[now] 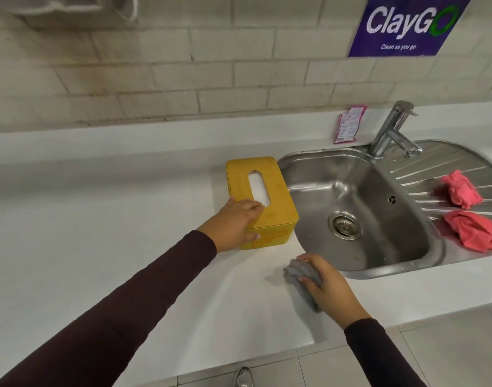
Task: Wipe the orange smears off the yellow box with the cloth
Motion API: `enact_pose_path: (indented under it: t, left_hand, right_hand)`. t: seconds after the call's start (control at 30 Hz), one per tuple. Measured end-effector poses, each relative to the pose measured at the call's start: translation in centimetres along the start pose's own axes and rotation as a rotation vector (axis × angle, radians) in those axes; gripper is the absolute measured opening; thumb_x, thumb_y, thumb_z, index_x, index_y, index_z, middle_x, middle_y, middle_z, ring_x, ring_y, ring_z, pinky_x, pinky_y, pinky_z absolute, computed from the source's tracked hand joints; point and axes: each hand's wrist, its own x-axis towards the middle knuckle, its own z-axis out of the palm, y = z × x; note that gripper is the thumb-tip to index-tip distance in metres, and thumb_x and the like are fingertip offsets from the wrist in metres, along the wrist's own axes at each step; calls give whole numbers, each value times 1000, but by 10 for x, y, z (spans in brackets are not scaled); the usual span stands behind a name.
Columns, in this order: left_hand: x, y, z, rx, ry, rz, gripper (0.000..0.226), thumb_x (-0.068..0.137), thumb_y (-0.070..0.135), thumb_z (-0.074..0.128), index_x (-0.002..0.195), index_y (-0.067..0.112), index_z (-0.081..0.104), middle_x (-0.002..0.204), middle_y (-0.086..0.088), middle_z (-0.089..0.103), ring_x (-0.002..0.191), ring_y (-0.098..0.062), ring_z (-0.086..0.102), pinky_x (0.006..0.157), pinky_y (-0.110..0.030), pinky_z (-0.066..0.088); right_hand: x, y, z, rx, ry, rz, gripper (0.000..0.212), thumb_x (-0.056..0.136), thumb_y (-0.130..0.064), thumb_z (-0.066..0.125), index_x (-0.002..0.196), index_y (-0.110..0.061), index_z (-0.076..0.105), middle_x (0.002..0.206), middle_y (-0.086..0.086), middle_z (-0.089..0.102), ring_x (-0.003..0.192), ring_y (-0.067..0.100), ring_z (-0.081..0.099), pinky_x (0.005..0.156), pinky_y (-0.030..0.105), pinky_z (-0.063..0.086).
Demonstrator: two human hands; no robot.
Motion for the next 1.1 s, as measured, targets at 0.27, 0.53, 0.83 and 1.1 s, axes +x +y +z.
enact_pose_path:
  t: [0.27,0.53,0.83,1.1]
  left_hand:
    - [24,-13,-11,272,-77,178,67,91,42,47,145,9,24,134,-13,45,130,-31,37,118,-38,4]
    - [-22,-45,-56,-28,48,111,52,96,40,41,144,18,34,133,-4,46,125,-16,29,103,-23,4]
    - [-118,-120,-101,-523,-65,-69,43,96,40,43,137,31,43,120,14,47,121,-9,44,100,-19,31]
    - [-185,-173,-117,-728,45,-175,37,87,53,36,121,62,46,120,21,56,116,1,51,100,-23,38]
  right_hand:
    - [5,-52,-11,917,245,208,14,97,-12,40,109,-7,44,109,20,57,95,36,59,84,46,48]
    - [4,-115,-5,1106,191,101,42,87,-32,46,114,0,51,102,14,65,90,29,65,78,38,54]
    - [40,-184,56,838,400,27,26,75,-18,70,99,-24,62,104,2,69,92,14,67,71,17,54]
    - [65,-259,120,647,496,-246,20,81,-6,66,100,-15,66,103,6,63,95,6,61,78,10,47]
